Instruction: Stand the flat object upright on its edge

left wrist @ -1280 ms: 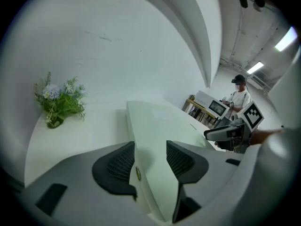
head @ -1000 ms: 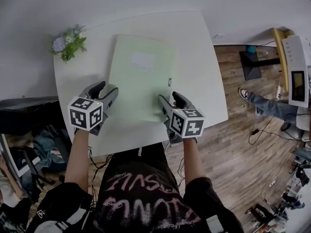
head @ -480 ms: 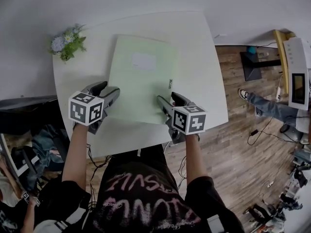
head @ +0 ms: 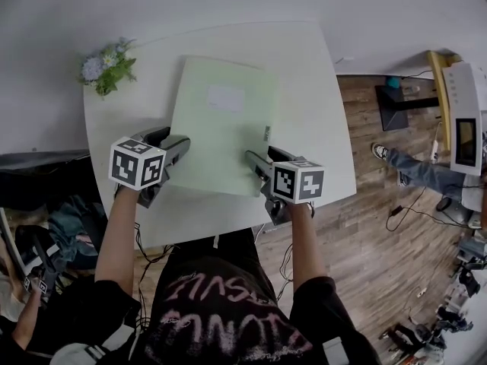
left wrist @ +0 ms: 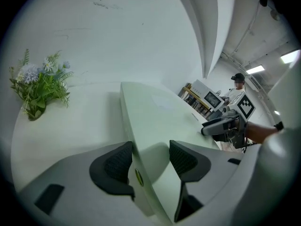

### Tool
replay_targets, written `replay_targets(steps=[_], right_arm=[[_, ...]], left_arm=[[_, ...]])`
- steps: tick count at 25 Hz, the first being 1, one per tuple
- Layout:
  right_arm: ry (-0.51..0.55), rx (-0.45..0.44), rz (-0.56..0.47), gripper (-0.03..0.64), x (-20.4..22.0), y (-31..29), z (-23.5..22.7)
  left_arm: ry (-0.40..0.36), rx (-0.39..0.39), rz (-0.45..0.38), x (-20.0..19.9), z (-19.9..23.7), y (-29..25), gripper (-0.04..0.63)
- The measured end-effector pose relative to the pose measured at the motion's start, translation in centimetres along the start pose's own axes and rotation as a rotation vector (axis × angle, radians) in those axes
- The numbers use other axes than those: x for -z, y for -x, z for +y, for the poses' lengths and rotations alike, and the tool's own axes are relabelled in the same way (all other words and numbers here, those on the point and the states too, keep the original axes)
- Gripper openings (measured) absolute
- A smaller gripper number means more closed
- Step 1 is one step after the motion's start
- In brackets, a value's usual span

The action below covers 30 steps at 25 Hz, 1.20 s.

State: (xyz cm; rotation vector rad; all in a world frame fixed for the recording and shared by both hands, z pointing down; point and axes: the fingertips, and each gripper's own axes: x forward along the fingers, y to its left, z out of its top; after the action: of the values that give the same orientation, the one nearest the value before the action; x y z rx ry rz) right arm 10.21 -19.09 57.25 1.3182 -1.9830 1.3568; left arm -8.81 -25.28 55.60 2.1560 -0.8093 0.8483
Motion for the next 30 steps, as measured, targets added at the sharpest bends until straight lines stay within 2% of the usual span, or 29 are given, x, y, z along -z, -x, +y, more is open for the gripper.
replay_targets(steps=[16,23,30], right_arm=[[0.081,0.048,-0.064,0.253,-0.2,0.7,0.7],[0.167,0.074,-0.13,0.253,-1.4,1.5,1.9],[0.247,0.109,-0.21,0.253,-4.0,2.2,3.1]], left_arm=[[-0.062,-0.075,-0.088,-0.3,-0.8,1.3,0.253],[-0.109,-0.117,-0.156,-1.3,-1.1,2.9,0.253],[-0.183,-0.161,-0.257,-4.1,-1.0,4.5,0.252]])
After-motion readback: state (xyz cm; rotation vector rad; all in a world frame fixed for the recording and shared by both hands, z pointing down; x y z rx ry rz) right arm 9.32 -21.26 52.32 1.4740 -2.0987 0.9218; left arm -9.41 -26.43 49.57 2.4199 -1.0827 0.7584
